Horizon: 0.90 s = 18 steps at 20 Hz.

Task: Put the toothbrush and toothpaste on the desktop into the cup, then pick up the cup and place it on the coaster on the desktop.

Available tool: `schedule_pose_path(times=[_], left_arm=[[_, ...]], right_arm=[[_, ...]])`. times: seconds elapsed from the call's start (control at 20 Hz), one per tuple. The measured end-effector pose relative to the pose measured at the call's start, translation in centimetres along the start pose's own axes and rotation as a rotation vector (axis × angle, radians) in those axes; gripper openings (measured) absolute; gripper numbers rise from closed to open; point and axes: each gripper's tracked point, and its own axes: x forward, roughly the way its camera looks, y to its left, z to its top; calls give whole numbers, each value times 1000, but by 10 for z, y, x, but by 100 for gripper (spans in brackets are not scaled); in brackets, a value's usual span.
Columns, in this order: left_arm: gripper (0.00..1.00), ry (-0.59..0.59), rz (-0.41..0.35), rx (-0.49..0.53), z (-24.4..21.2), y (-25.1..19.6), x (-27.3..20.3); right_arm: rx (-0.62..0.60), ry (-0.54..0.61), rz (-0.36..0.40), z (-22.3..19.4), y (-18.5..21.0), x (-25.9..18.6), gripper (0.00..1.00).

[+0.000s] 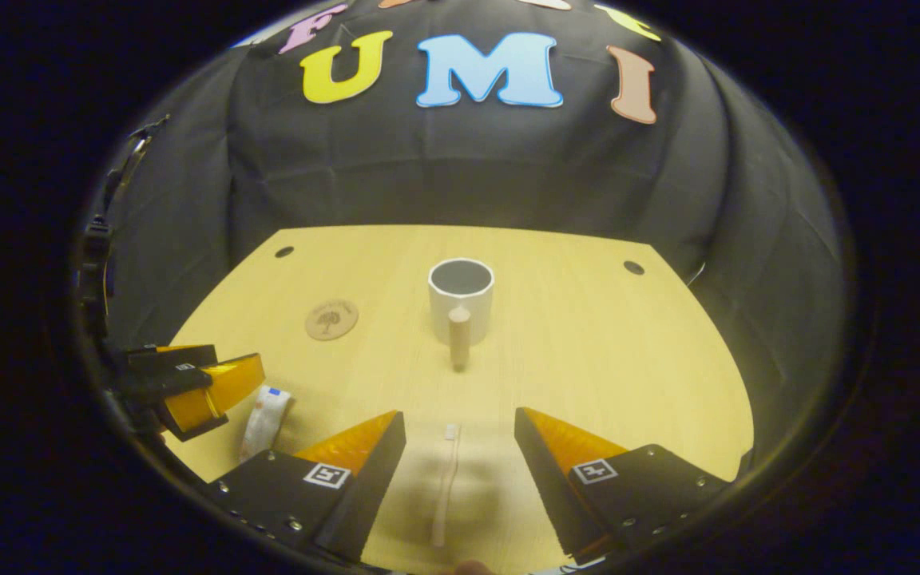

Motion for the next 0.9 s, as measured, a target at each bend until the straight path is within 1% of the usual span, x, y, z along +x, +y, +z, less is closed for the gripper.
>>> schedule_pose_path(times=[0.05,0.1,0.2,0.45,0.6,0.7,0.75,0.8,0.9], left_arm=[[100,41,3,-2,-11,2,5],[98,82,5,-6,-21,3,10],[98,162,7,-6,-41,3,18],[98,310,14,13,-72,11,26],[98,415,8,0,-95,13,30],[98,461,9,-1,-104,14,31],[96,479,15,6,-108,18,32],[98,495,21,11,-111,19,33],[98,530,19,4,-119,19,34]], right_arm=[[1,33,7,-8,1,3,85],[3,65,16,-14,2,5,85],[4,125,31,-27,4,9,85],[-3,244,35,-51,5,23,85],[-4,334,40,-72,8,30,85],[-6,403,42,-86,8,31,85],[-5,431,45,-92,9,33,85],[-7,457,46,-97,9,34,85],[-18,507,39,-107,8,37,85]])
